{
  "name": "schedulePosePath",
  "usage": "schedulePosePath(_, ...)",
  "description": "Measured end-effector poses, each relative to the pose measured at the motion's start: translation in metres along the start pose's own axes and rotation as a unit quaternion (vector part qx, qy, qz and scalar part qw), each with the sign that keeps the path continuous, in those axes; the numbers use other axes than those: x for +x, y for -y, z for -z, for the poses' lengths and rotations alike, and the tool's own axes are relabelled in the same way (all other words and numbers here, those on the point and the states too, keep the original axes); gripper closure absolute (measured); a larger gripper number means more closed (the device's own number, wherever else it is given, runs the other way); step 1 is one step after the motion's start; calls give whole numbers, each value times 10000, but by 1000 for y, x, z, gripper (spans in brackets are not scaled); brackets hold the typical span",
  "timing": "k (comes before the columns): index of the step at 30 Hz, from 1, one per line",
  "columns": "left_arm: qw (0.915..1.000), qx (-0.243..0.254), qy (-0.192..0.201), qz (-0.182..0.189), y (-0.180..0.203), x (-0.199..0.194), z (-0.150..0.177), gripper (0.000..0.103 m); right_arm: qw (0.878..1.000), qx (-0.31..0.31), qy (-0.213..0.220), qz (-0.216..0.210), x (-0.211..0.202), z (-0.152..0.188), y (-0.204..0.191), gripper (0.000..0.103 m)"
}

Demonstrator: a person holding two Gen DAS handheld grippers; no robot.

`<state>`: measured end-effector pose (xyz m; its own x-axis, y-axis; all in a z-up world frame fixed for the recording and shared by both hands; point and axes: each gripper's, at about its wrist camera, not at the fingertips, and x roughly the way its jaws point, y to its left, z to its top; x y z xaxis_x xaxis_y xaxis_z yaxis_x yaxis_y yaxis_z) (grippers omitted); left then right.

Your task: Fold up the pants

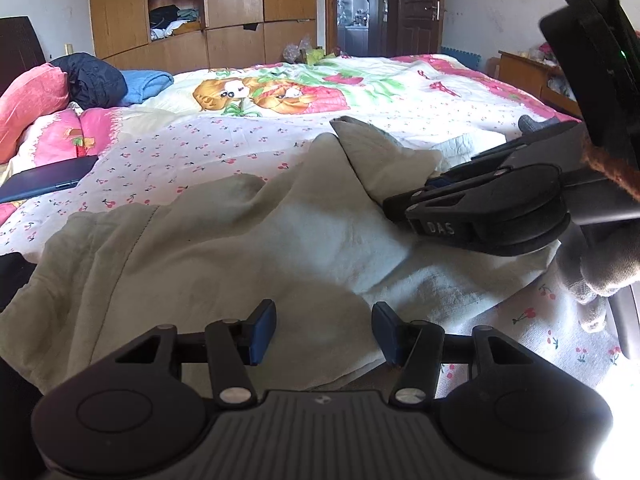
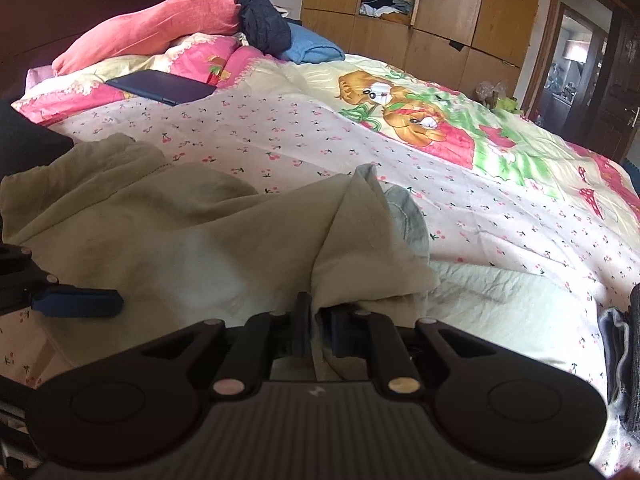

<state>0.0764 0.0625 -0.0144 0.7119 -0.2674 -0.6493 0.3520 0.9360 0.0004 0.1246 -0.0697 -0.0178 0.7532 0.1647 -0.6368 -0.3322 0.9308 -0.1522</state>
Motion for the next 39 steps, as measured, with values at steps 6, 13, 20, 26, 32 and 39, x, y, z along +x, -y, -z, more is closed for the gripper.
schedulePosePath(6, 9998, -160, 76, 43, -5, -2, 0, 36, 9995, 268, 46, 134, -4, -1, 10, 91)
schedulePosePath(13, 9993, -332, 123, 137, -11, -4, 0, 36, 9976, 681, 103, 115, 6, -9, 16, 77)
schedulePosePath(20, 9989, -381, 265, 7, -29, -26, 6, 36, 9964, 744, 405, -75, -4, -32, -7, 99)
schedulePosePath(26, 9979, -474, 200, -404, -57, -54, 27, 36, 9849, -895, 1268, -763, -34, -46, -95, 100)
schedulePosePath(32, 9959, -626, 33, -646, -72, -70, 47, 36, 9781, -1438, 833, -1253, 7, -47, -160, 100)
schedulePosePath(39, 9962, -606, 130, -612, -78, -78, 52, 36, 9693, -1380, 1575, -1290, -20, -60, -177, 100)
